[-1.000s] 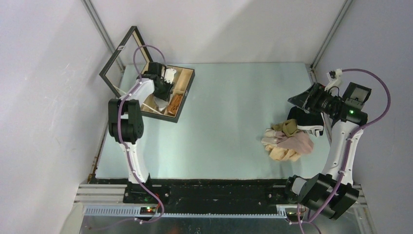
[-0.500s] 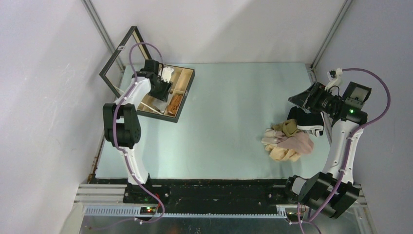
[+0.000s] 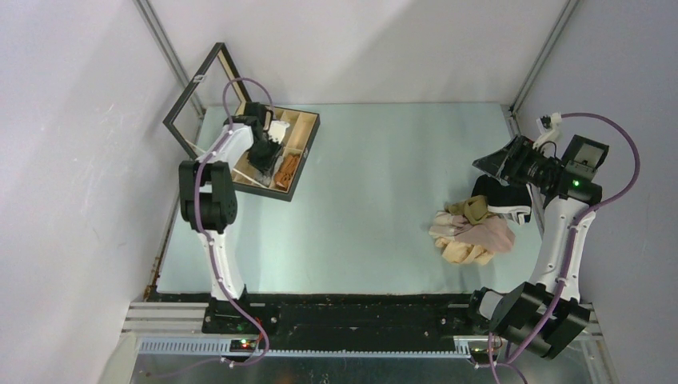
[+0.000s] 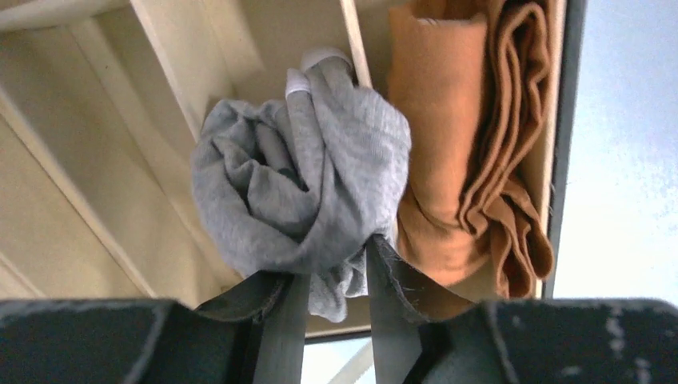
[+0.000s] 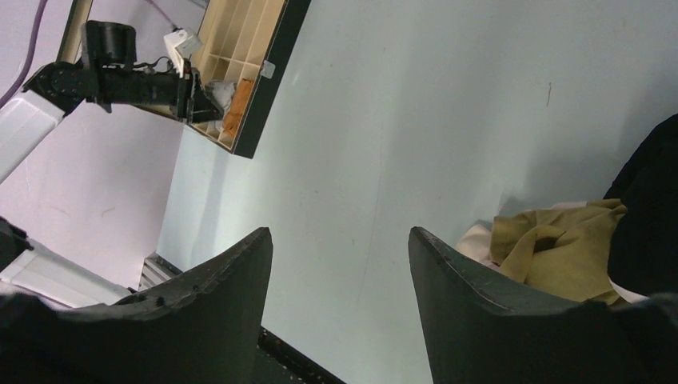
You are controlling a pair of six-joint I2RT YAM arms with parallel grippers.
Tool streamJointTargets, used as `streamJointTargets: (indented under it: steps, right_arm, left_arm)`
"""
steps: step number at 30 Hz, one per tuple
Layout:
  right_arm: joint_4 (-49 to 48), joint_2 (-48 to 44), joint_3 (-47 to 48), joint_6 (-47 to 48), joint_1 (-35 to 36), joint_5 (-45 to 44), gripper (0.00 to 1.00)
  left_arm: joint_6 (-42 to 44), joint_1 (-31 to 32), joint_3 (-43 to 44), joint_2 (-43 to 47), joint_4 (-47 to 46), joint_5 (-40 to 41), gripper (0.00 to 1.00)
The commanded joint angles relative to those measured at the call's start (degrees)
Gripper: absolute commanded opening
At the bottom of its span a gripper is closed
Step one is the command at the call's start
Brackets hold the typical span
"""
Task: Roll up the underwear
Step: Place the underwear in the storage box.
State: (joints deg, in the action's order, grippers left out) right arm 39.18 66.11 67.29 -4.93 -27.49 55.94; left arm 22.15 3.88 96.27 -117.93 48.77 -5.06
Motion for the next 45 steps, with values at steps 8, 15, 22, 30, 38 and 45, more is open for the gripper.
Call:
streamJointTargets:
  steps: [8, 15, 22, 30, 38, 45]
  right_arm:
    - [0.08, -1.28, 0.08, 0.35, 0.11, 0.4, 0.67]
    - [-0.46, -1.75, 0.07, -0.13, 0.06, 0.71, 0.67]
    - [-2.11, -2.5, -1.37, -1.38, 0.06, 1.17, 0.67]
    - [-1.41, -3.32, -1.87, -1.06, 0.0, 1.41, 0.67]
    - [-0.44, -3.52, -1.92, -0.13, -0.11, 0.74, 0.67]
    - [-0.38, -3.18, -1.88, 0.02, -0.26, 0.29, 0.67]
  left_arm:
    - [4.24, -0.48, 12.42, -10.31, 4.32, 0.35, 0.44]
    - [5.12, -0.51, 8.54, 0.32, 5.37, -4.13, 0.48]
    - [5.56, -0.65, 10.6, 4.39, 7.94, -5.66, 0.51]
    - [-2.13, -1.21, 14.26, -2.54, 3.84, -2.22, 0.55]
    - [-1.89, -1.18, 17.13, -8.21, 2.48, -5.61, 0.44]
    - [-2.7, -1.26, 18.85, -14.28, 3.82, 2.37, 0.25]
